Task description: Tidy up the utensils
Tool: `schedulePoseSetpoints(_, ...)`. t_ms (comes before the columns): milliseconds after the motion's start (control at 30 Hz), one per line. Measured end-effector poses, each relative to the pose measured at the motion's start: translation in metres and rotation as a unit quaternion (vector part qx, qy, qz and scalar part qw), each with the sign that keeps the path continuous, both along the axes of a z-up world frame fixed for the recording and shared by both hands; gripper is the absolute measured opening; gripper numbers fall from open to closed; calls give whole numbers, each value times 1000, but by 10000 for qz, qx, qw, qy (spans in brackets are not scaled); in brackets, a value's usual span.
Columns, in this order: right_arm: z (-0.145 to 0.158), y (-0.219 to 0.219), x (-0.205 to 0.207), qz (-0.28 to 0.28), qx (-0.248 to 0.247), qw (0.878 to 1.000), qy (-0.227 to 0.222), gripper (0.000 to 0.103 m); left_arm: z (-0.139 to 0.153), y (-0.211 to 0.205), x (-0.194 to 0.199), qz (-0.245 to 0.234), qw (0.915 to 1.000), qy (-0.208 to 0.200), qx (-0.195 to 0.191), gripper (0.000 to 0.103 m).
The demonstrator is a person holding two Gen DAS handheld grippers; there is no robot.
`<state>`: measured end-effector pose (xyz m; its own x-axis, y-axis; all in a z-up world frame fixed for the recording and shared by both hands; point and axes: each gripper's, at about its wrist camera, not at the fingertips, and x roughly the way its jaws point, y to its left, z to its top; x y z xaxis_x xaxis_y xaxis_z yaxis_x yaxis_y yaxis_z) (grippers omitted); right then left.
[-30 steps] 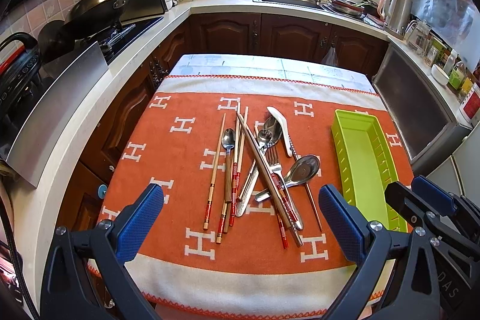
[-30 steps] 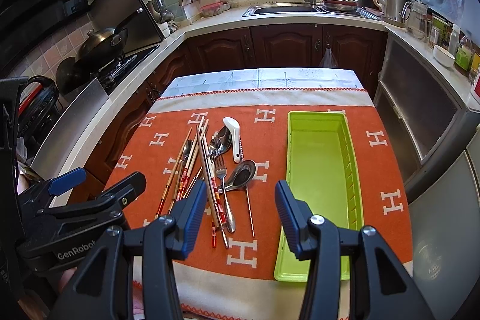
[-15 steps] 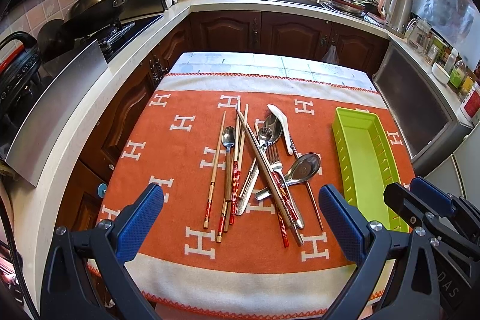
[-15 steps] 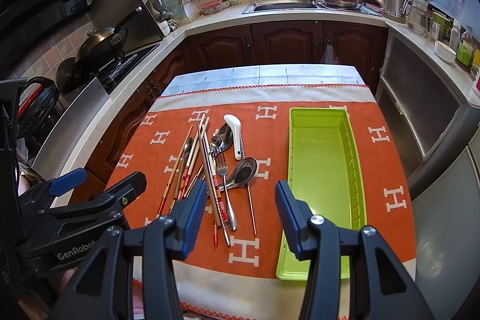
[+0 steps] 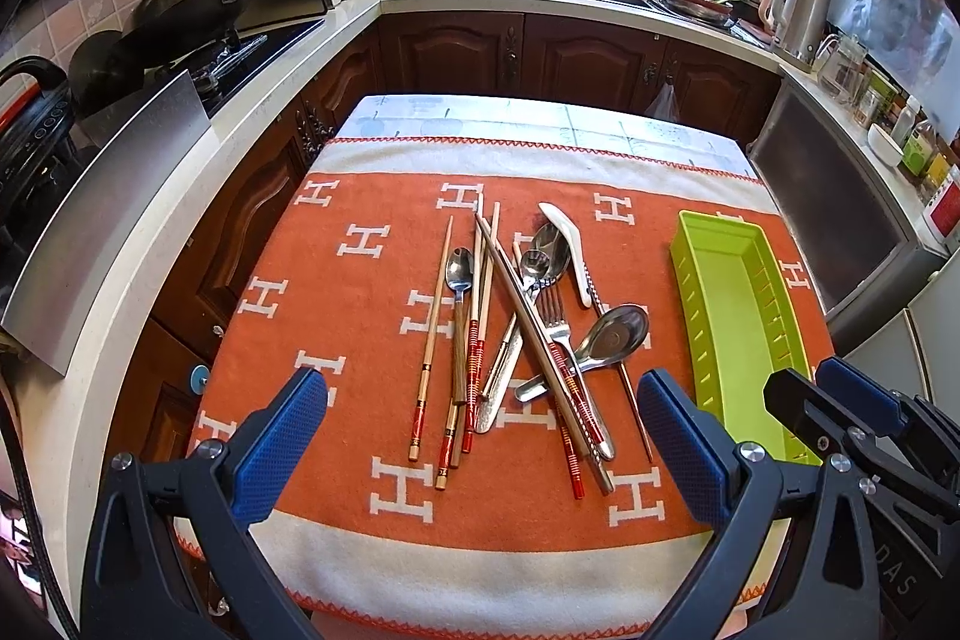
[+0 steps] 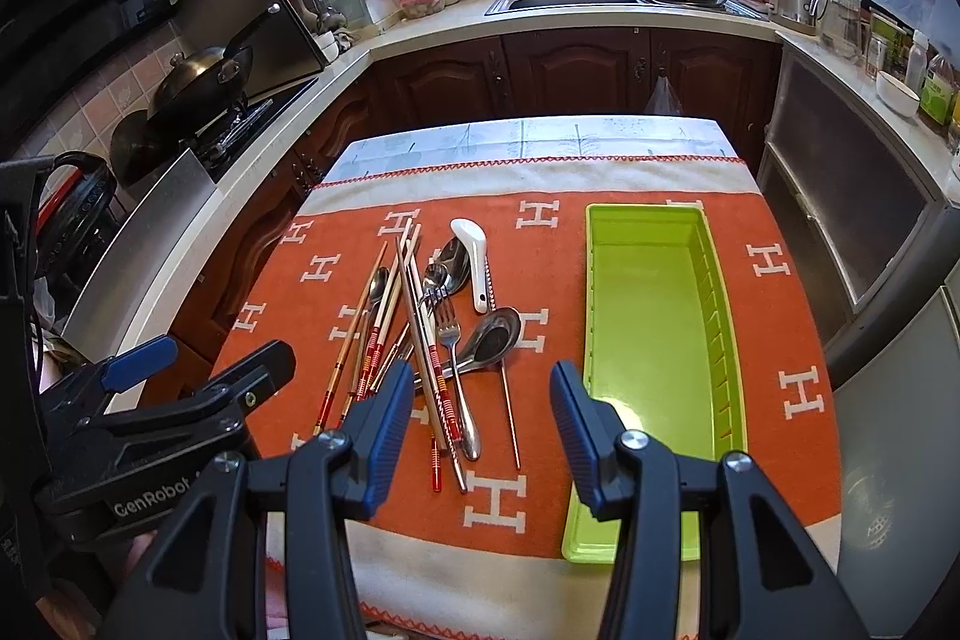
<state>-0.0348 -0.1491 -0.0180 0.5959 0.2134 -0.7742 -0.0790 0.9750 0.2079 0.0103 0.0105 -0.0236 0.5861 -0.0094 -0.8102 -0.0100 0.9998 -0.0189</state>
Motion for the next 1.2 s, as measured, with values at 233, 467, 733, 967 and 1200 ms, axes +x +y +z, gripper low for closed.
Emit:
schedulePoseSetpoints(233,-3,5,10,38,-26,9999,109,47,-5,6,11,25,9999,89,-41,102)
schedulePoseSetpoints(467,-12,15,30,163,-46,9994,292,47,-16,15,24,8,9997,211,-132,102)
schedulePoseSetpoints(733,-28,16,69,234,102,9981,564,47,-36,58,56,286,9986,351,-261,102)
schedulePoseSetpoints(967,-57,27,107,570,379,9936,900,39,-72,95,85,376,9954,640,-607,91)
schedulePoseSetpoints(1200,-93,55,131,1134,450,9847,1242,26,-110,101,97,188,9905,1038,-879,62)
